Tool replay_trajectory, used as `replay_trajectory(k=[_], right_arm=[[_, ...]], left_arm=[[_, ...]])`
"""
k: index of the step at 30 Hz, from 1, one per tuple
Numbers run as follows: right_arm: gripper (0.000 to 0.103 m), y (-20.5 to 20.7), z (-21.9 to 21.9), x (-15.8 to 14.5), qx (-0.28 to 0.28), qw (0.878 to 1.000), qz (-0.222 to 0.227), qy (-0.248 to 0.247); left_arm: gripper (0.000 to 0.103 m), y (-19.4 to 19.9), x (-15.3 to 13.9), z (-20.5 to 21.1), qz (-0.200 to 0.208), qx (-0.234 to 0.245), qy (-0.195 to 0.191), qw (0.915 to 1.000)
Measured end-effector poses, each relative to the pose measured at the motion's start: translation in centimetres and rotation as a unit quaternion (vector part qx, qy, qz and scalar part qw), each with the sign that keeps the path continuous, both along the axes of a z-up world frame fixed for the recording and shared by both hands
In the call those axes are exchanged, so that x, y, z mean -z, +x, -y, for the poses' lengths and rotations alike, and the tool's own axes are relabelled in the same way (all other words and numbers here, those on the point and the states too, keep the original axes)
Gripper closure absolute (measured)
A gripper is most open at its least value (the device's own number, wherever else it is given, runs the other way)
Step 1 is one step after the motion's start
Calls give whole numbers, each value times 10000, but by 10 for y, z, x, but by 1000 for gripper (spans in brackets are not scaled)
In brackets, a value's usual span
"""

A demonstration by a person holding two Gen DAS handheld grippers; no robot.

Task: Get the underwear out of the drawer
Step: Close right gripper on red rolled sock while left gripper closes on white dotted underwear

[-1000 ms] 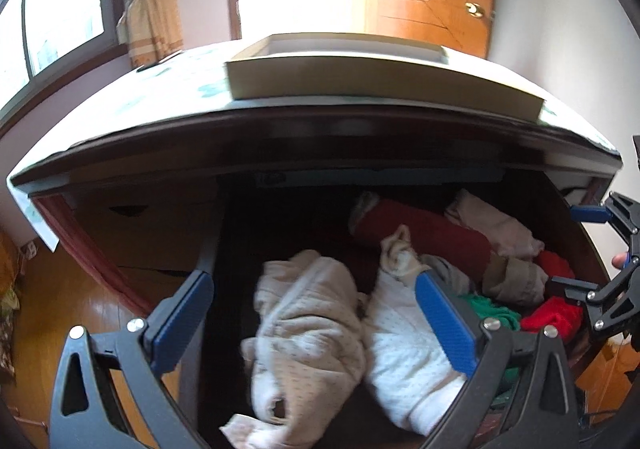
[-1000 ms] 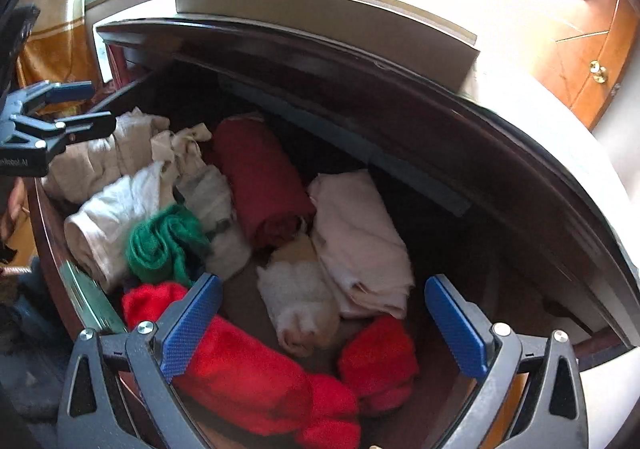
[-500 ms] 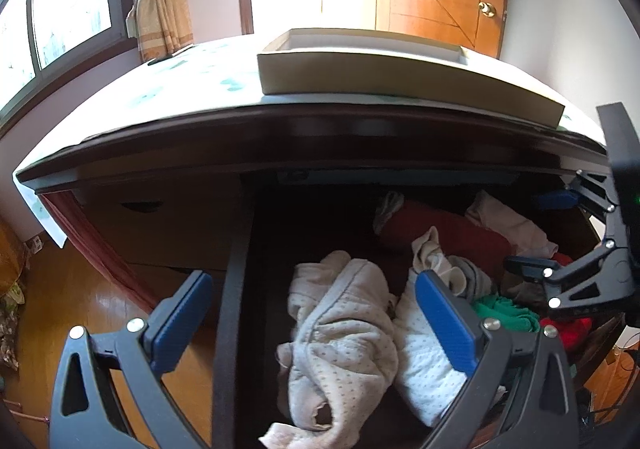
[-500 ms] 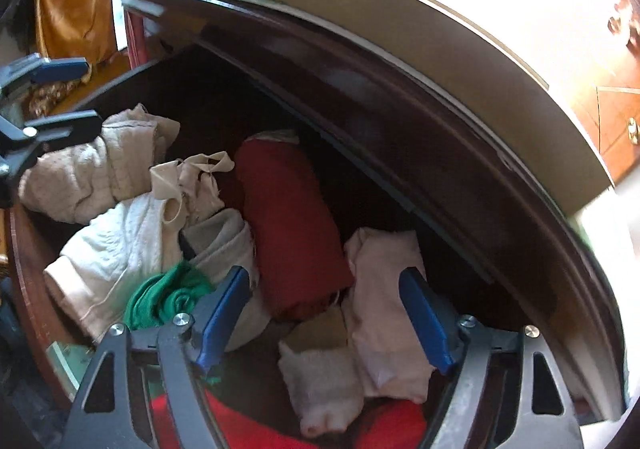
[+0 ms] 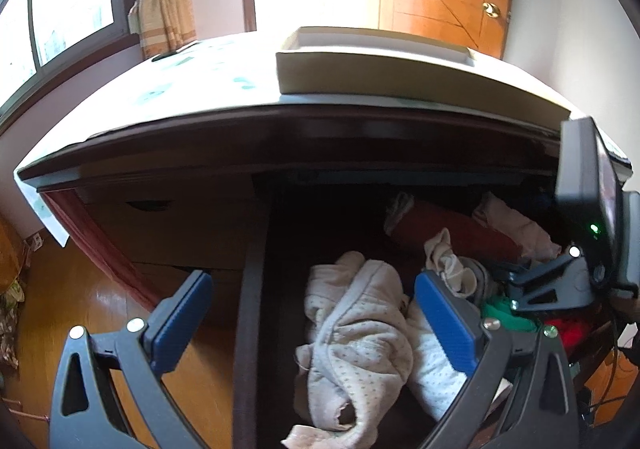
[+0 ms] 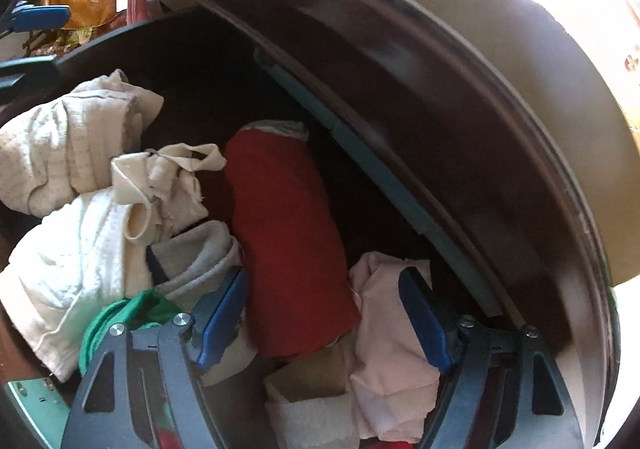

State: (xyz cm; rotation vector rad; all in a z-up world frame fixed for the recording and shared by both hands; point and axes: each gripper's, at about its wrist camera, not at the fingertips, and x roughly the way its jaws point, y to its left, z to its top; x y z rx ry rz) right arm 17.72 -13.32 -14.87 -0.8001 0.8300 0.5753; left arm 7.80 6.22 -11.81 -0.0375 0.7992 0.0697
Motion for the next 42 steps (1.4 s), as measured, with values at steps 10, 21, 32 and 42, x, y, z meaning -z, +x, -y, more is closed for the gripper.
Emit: replay_trajectory(k=[10,21,32,42], right_arm=[[24,17,-8,12,-145,9992,-351,-127],[51,31,-7,20,-298,9964,-788,8],[64,38,18,9,-195,9970,-729,198],[31,65,7,13,-174,9981,-475,-352]], left_arm=[[0,-1,7,18,-175,403,135,9989],[1,0,14,31,-492,777,291,9953],[5,0,20,35,-726,973,459,9915],[7,0,24,35,-905,1096,505,9885]])
